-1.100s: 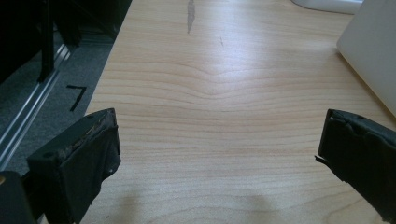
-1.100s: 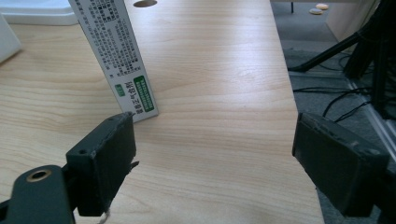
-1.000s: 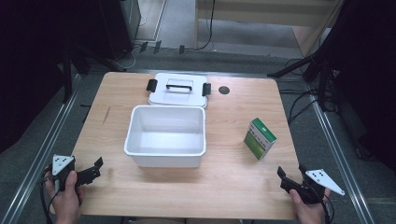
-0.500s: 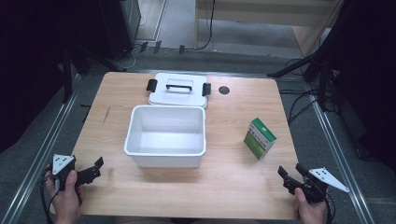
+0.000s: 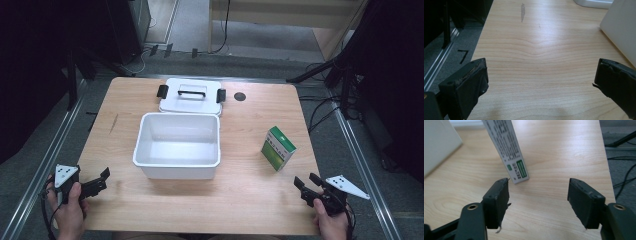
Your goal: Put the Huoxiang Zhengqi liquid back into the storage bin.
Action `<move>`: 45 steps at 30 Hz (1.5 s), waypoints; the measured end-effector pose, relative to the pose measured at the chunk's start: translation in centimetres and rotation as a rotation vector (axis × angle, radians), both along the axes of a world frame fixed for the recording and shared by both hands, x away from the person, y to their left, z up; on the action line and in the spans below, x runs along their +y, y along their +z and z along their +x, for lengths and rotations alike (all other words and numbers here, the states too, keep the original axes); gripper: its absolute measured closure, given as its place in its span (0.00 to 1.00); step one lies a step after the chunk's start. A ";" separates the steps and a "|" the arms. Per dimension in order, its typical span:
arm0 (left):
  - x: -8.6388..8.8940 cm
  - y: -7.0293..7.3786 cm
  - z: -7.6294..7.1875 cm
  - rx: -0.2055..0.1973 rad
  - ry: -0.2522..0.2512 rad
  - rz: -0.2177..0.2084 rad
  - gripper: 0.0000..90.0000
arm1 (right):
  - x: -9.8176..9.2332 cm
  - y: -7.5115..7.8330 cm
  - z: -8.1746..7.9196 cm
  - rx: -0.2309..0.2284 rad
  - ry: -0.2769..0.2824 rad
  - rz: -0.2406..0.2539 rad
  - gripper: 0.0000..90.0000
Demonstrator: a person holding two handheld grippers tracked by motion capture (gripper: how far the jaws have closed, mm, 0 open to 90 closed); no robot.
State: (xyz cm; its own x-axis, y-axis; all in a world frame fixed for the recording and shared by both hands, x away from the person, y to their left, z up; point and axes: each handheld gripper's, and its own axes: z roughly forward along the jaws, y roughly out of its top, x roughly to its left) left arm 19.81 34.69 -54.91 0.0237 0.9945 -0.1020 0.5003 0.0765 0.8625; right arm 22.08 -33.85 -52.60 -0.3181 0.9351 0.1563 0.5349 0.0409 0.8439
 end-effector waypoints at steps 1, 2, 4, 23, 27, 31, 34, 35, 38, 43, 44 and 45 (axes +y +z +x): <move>0.0 -0.1 0.1 0.001 0.007 -0.002 0.00 | 0.2 0.0 0.1 0.011 0.009 -0.017 0.37; 0.0 -0.1 0.1 0.001 0.007 -0.002 0.00 | 0.3 0.2 0.3 0.026 0.025 -0.021 0.40; -0.1 -0.2 0.0 0.001 0.004 0.000 0.00 | 0.5 0.5 0.7 0.080 0.051 -0.025 0.40; -0.1 -0.3 -0.6 -0.014 -0.005 0.003 0.00 | 3.5 6.4 5.2 0.478 0.162 -0.249 0.35; -0.1 -0.3 -0.5 -0.005 -0.006 -0.008 0.00 | 4.0 6.8 6.1 0.541 0.187 -0.306 0.35; -0.1 -0.3 -0.5 -0.005 -0.010 -0.012 0.00 | 4.5 7.2 6.8 0.579 0.207 -0.339 0.35; -0.1 -0.3 -0.5 -0.002 -0.012 -0.011 0.00 | 5.0 7.5 7.4 0.613 0.223 -0.371 0.35; -0.1 -0.3 -0.5 -0.001 -0.013 -0.010 0.00 | 5.2 7.7 7.7 0.633 0.235 -0.382 0.35; -0.1 -0.3 -0.6 -0.002 -0.015 -0.012 0.00 | 5.4 8.0 8.1 0.657 0.249 -0.401 0.34; -0.1 -0.3 -0.5 0.001 -0.021 -0.013 0.00 | 5.8 8.8 8.9 0.671 0.251 -0.435 0.34; -0.1 -0.3 -0.5 0.001 -0.022 -0.013 0.00 | 5.8 9.0 9.0 0.673 0.248 -0.442 0.34; -0.1 -0.3 -0.5 0.001 -0.022 -0.013 0.00 | 5.9 9.1 9.1 0.671 0.248 -0.449 0.34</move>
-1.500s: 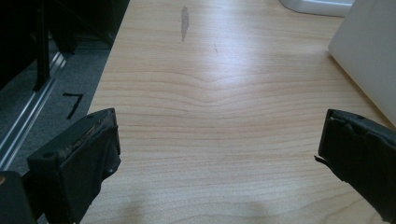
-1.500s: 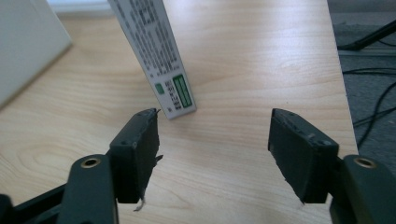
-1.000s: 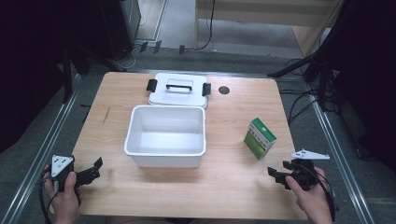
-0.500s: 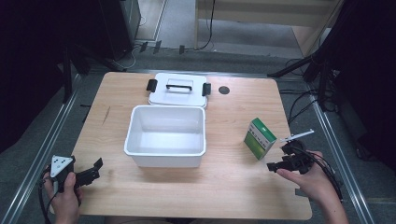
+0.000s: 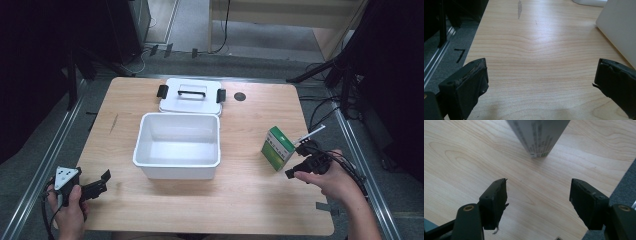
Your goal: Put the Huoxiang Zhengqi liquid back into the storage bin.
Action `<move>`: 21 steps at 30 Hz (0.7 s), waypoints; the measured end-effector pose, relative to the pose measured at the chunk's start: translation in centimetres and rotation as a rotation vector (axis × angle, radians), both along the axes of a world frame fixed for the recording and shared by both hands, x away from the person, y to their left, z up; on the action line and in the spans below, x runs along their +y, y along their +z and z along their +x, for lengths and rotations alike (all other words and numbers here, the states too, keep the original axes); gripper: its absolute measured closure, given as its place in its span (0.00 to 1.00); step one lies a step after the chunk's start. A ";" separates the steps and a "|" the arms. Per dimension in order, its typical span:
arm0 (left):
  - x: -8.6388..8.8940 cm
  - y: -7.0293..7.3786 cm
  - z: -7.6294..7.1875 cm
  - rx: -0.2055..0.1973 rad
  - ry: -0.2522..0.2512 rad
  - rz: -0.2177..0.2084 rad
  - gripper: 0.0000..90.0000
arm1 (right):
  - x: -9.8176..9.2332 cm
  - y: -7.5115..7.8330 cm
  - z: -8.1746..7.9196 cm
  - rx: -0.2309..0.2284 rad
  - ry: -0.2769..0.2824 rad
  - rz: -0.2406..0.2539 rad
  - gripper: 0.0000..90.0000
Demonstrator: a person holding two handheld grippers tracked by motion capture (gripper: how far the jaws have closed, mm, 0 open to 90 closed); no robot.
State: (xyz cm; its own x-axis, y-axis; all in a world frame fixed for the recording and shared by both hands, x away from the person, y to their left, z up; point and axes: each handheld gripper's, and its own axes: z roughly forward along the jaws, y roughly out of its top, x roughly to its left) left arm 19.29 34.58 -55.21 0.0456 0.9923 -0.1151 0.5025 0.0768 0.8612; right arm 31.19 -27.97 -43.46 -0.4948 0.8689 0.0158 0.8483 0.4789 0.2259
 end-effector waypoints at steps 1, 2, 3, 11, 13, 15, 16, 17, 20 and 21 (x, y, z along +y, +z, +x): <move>0.0 0.0 0.0 -0.001 0.001 0.000 0.00 | 0.0 0.0 0.0 0.000 0.000 0.000 0.34; 0.0 0.0 0.0 0.000 0.000 0.001 0.00 | 0.2 0.4 0.3 0.001 0.005 -0.007 0.34; 0.0 0.0 0.0 0.000 -0.001 0.000 0.00 | 0.2 0.4 0.3 0.001 0.005 -0.007 0.34; 0.1 0.0 0.0 0.001 -0.002 -0.003 0.00 | 1.2 2.1 1.5 0.018 0.029 -0.014 0.34; 0.1 0.0 0.0 0.000 -0.003 -0.004 0.00 | 1.5 2.3 1.8 0.025 0.035 -0.019 0.34; 0.1 0.0 0.0 0.000 -0.002 -0.006 0.00 | 1.8 2.6 2.1 0.029 0.040 -0.019 0.34; 0.1 0.0 0.0 0.000 -0.001 -0.007 0.00 | 1.9 2.7 2.3 0.033 0.043 -0.022 0.34; 0.1 0.0 0.0 0.000 -0.001 -0.007 0.00 | 2.0 2.8 2.5 0.038 0.038 -0.024 0.34; 0.1 0.0 0.0 0.000 -0.001 -0.009 0.00 | 2.3 3.0 2.8 0.039 0.045 -0.034 0.34; 0.1 0.0 0.0 0.000 -0.003 -0.009 0.00 | 2.5 3.1 3.1 0.042 0.045 -0.036 0.34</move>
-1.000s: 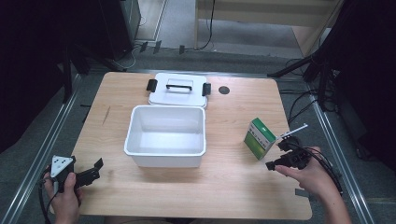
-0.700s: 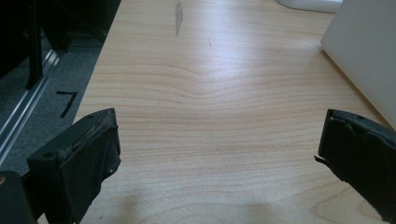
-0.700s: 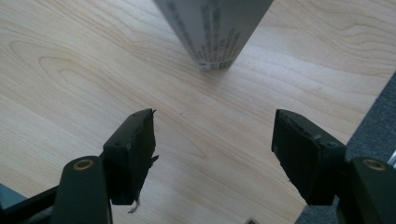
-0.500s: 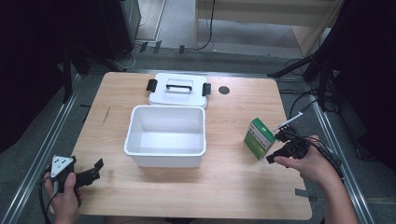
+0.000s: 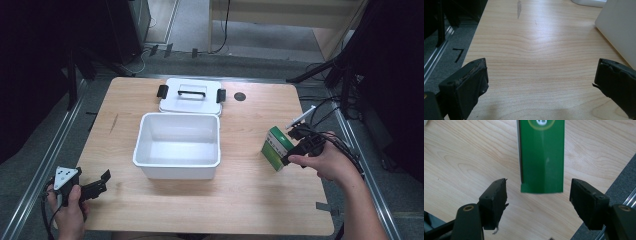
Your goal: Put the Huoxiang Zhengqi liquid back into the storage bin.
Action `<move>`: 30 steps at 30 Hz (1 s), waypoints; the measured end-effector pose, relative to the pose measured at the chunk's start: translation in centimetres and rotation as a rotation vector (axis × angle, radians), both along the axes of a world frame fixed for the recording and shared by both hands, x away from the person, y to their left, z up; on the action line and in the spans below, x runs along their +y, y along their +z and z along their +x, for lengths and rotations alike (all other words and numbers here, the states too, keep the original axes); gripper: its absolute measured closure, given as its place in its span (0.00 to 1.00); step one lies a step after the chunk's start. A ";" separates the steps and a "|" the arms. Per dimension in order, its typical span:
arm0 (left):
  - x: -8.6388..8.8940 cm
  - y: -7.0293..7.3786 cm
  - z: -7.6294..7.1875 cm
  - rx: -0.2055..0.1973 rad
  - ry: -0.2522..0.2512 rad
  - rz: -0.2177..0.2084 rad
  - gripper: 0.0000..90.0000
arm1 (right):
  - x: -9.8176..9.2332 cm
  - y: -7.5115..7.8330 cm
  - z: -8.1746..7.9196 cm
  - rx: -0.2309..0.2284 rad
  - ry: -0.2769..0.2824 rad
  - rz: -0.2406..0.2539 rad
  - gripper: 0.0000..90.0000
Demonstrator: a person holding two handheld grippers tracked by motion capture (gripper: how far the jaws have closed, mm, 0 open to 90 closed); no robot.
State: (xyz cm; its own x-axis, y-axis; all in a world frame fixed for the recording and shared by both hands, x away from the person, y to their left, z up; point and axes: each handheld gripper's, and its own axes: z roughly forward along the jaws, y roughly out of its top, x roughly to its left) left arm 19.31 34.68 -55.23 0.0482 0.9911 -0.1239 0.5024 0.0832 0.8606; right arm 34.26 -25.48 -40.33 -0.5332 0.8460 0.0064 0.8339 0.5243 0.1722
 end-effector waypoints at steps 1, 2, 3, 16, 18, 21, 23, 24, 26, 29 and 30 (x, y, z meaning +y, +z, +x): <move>0.0 0.0 0.0 0.000 0.000 0.000 0.00 | 0.1 0.1 0.1 0.002 -0.001 -0.001 0.34; 0.0 0.0 0.0 0.001 0.000 -0.002 0.00 | 0.1 0.1 0.1 0.002 -0.001 -0.001 0.34; 0.0 0.0 0.0 0.001 0.000 -0.002 0.00 | 0.3 0.2 0.4 0.005 0.001 -0.002 0.34; 0.0 0.0 0.1 0.003 0.000 -0.005 0.00 | 1.3 0.7 1.9 0.002 0.001 -0.020 0.36; 0.0 0.0 0.1 0.003 0.000 -0.005 0.00 | 1.3 0.8 2.0 0.002 -0.002 -0.020 0.37; 0.0 0.0 0.1 0.003 -0.001 -0.005 0.00 | 1.4 0.9 2.3 -0.004 -0.005 -0.020 0.38; 0.1 0.0 0.1 0.004 -0.001 -0.006 0.00 | 1.5 0.8 2.6 -0.005 -0.008 -0.018 0.38; 0.1 0.0 0.1 0.004 -0.001 -0.006 0.00 | 1.5 0.8 2.7 -0.004 -0.011 -0.018 0.38; 0.1 0.0 0.1 0.006 -0.002 -0.007 0.00 | 1.6 0.8 2.8 -0.005 -0.011 -0.019 0.39; 0.1 0.0 0.1 0.006 -0.002 -0.007 0.00 | 1.6 0.8 3.1 0.001 -0.018 -0.018 0.40; 0.1 0.0 0.1 0.007 -0.002 -0.007 0.00 | 1.7 0.8 3.1 0.000 -0.018 -0.018 0.40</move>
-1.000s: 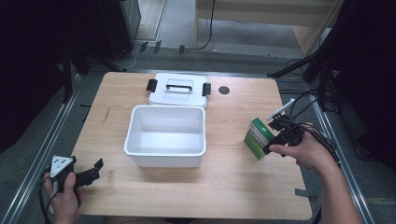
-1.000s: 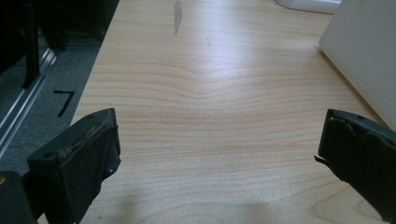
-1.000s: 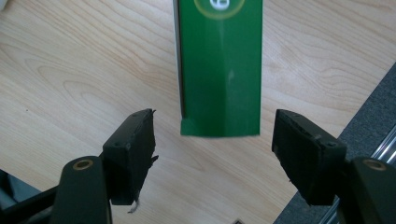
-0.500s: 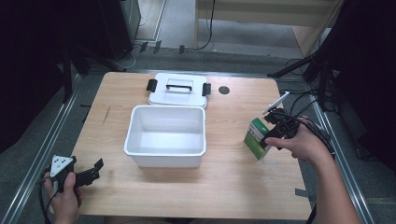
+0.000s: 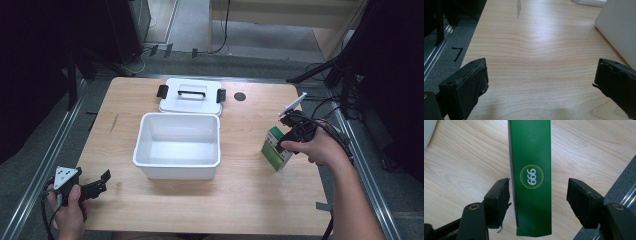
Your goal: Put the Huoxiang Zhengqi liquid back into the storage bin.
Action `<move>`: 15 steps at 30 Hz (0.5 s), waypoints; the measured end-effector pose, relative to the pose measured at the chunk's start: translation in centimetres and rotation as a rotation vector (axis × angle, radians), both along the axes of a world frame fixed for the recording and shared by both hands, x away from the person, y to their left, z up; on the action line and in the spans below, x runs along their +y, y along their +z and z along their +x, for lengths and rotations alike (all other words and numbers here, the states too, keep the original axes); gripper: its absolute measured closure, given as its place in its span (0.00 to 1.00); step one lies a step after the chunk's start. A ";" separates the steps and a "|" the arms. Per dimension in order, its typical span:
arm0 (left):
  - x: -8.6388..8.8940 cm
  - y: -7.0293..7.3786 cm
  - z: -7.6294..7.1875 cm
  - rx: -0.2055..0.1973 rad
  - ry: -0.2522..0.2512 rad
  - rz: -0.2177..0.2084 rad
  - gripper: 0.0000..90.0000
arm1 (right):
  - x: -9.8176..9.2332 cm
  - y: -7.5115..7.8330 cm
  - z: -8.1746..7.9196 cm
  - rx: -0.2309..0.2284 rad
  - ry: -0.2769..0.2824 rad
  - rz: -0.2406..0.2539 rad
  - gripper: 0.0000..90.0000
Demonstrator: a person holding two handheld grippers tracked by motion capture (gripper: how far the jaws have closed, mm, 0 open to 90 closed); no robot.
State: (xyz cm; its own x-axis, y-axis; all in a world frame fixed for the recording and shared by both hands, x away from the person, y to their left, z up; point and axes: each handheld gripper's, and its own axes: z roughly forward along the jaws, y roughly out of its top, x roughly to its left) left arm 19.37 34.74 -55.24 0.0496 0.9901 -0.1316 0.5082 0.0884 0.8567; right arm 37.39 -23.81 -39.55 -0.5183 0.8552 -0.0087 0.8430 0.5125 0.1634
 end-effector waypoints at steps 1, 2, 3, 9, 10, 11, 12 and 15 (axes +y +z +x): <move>0.0 0.0 0.0 0.000 0.000 0.000 0.00 | 0.1 0.0 0.0 0.003 -0.007 0.001 0.40; 0.0 0.0 0.0 0.001 0.000 0.000 0.00 | 0.1 0.0 0.2 0.004 -0.007 0.004 0.41; 0.0 0.0 0.0 0.001 0.000 0.000 0.00 | 0.2 0.0 0.3 0.002 -0.003 0.006 0.41; 0.0 0.0 0.0 0.001 0.000 -0.001 0.00 | 0.6 -0.1 0.6 0.004 0.001 0.000 0.42; 0.0 0.0 0.0 0.002 0.000 -0.001 0.00 | 0.7 -0.2 0.6 0.004 0.000 -0.002 0.43; 0.0 0.0 0.0 0.002 0.000 -0.001 0.00 | 0.8 -0.2 0.8 0.003 0.000 -0.005 0.44; 0.0 0.0 0.0 0.002 0.000 -0.001 0.00 | 0.8 -0.2 0.8 0.003 0.000 -0.005 0.44; 0.0 0.0 0.0 0.002 0.000 -0.001 0.00 | 1.0 -0.3 1.0 0.009 0.000 -0.013 0.47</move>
